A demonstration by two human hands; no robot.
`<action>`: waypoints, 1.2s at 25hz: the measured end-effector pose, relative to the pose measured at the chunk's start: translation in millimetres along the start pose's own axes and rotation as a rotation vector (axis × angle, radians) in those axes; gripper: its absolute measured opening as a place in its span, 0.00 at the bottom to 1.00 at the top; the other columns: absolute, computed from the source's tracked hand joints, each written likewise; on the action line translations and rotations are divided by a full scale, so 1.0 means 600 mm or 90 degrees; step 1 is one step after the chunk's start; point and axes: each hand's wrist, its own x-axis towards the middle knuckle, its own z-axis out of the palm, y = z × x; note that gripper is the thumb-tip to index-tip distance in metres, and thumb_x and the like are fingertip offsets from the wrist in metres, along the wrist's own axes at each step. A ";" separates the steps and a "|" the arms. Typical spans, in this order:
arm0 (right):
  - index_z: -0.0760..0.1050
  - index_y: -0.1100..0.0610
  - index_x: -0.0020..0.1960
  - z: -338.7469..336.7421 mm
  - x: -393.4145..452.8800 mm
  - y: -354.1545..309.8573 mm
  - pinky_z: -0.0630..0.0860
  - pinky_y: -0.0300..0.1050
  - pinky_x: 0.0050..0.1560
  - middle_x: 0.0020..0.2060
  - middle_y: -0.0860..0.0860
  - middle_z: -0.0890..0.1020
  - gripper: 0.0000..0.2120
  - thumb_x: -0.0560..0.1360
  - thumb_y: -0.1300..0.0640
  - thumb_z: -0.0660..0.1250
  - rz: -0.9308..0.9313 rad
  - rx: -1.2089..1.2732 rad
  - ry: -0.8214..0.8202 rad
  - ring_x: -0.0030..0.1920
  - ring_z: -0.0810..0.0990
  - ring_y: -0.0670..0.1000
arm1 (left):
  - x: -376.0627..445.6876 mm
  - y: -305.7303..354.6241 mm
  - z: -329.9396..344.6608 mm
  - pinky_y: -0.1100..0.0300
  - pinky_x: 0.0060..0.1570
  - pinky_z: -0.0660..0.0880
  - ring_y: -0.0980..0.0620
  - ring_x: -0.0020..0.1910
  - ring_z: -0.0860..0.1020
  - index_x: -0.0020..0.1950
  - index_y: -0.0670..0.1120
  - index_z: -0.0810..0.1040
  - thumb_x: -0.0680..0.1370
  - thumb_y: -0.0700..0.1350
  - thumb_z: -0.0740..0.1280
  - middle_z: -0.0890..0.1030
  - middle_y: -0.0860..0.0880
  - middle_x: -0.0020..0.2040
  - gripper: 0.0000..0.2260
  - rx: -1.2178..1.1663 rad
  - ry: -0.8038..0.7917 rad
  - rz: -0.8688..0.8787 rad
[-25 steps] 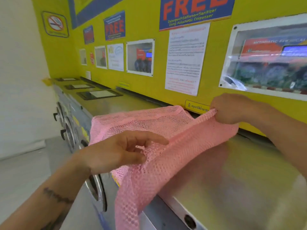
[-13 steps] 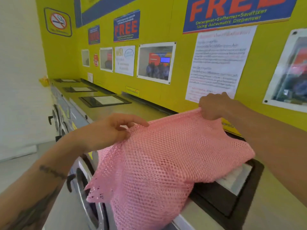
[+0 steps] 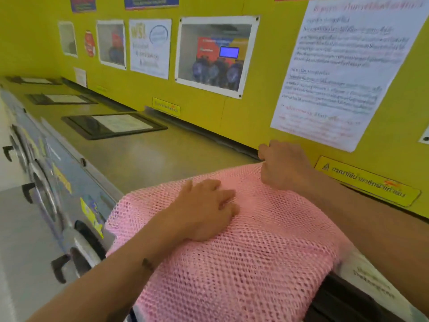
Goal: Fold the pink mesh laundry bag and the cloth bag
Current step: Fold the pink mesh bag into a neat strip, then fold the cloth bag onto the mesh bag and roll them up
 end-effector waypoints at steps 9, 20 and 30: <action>0.53 0.45 0.79 0.052 -0.074 0.054 0.48 0.56 0.77 0.80 0.51 0.53 0.32 0.79 0.33 0.47 0.090 0.273 -0.340 0.79 0.51 0.53 | 0.036 -0.033 -0.002 0.45 0.77 0.45 0.51 0.79 0.50 0.78 0.61 0.54 0.79 0.65 0.47 0.52 0.52 0.81 0.27 0.024 -0.080 0.034; 0.67 0.49 0.71 -0.121 -0.309 0.252 0.65 0.40 0.65 0.68 0.47 0.72 0.22 0.79 0.47 0.64 0.064 0.157 -0.292 0.68 0.70 0.49 | -0.018 0.179 -0.045 0.61 0.61 0.70 0.57 0.58 0.76 0.63 0.54 0.77 0.77 0.48 0.66 0.80 0.56 0.59 0.14 -0.147 0.239 0.204; 0.62 0.41 0.74 -0.178 -0.676 0.553 0.63 0.51 0.71 0.74 0.45 0.67 0.27 0.77 0.40 0.62 0.318 0.142 -0.401 0.72 0.67 0.51 | -0.149 0.652 0.062 0.62 0.50 0.75 0.64 0.49 0.79 0.56 0.57 0.80 0.74 0.53 0.67 0.82 0.59 0.47 0.11 -0.310 -0.013 0.422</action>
